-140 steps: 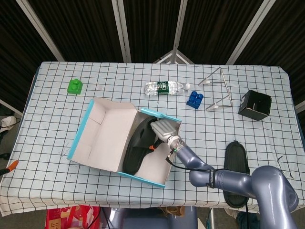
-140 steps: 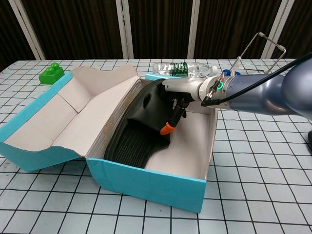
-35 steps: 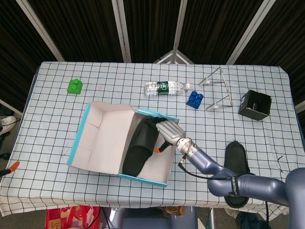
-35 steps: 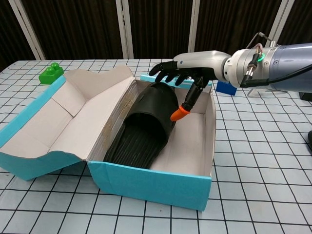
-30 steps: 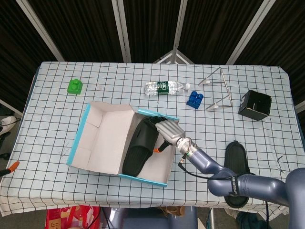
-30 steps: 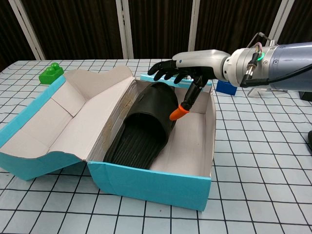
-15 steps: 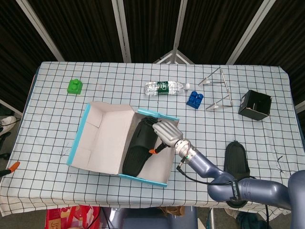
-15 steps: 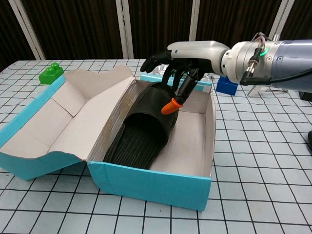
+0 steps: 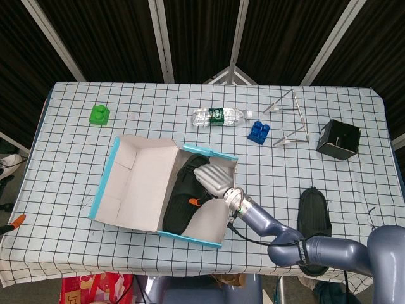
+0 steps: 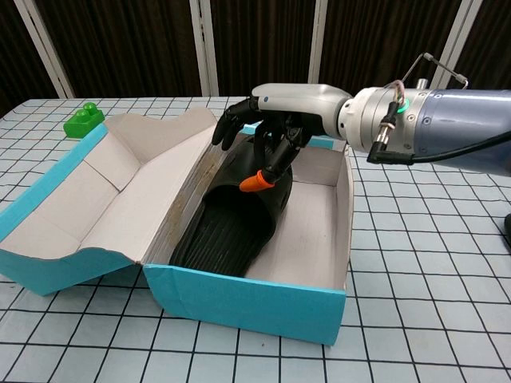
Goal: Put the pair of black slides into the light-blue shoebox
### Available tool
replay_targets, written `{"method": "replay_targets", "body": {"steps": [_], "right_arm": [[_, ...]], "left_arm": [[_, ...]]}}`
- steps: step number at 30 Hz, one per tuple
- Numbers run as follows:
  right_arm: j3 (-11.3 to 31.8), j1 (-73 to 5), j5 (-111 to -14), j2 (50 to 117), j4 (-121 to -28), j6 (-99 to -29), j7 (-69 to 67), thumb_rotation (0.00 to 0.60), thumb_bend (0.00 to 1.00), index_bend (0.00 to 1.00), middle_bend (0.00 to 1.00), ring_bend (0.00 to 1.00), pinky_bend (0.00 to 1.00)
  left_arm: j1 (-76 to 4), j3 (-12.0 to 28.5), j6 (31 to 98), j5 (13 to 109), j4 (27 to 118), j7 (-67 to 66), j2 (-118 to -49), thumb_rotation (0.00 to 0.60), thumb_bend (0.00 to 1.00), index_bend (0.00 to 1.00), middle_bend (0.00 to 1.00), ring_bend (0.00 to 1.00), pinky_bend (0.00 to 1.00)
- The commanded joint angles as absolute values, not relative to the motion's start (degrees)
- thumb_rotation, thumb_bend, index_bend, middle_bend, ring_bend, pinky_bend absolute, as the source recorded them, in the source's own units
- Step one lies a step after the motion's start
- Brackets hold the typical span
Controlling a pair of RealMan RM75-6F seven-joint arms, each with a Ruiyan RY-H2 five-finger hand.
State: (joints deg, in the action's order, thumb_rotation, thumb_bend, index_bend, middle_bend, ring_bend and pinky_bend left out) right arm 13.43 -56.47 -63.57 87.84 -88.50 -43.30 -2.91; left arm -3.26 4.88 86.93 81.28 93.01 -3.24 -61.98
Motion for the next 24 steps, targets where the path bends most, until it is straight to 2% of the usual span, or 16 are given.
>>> {"method": "replay_targets", "body": {"steps": [1,13,20,24], "right_arm": [[13.27,-57.04,-62.74,89.33,-86.66,-42.21,-2.70,0.600,0.25,0.30,0.28,0.50,0.58],[12.61,-57.81,-59.54,93.59,-81.04,-39.59,-1.70,0.600,0.25,0.30,0.28,0.50,0.58],[14.00,-57.53,-60.80,92.93,-82.70,-40.58,-2.41,0.600,0.25,0.30,0.28,0.50,0.58],[15.57,-56.91,-61.31,90.35,-85.98,-41.64,-3.32,0.600,0.25,0.30,0.28,0.45,0.58]], "left_arm": [[-3.26,4.87,86.96,81.36,93.05,-3.23,-61.94,0.600,0.09,0.17,0.05,0.00,0.04],[-3.24,5.02,86.89,81.09,92.87,-2.63,-61.75,0.600,0.09,0.18,0.05,0.00,0.04],[-3.20,5.02,86.93,81.05,92.93,-2.68,-61.73,0.600,0.09,0.18,0.05,0.00,0.04],[-3.28,5.07,86.67,80.78,92.85,-2.77,-61.79,0.600,0.09,0.18,0.05,0.00,0.04]]}}
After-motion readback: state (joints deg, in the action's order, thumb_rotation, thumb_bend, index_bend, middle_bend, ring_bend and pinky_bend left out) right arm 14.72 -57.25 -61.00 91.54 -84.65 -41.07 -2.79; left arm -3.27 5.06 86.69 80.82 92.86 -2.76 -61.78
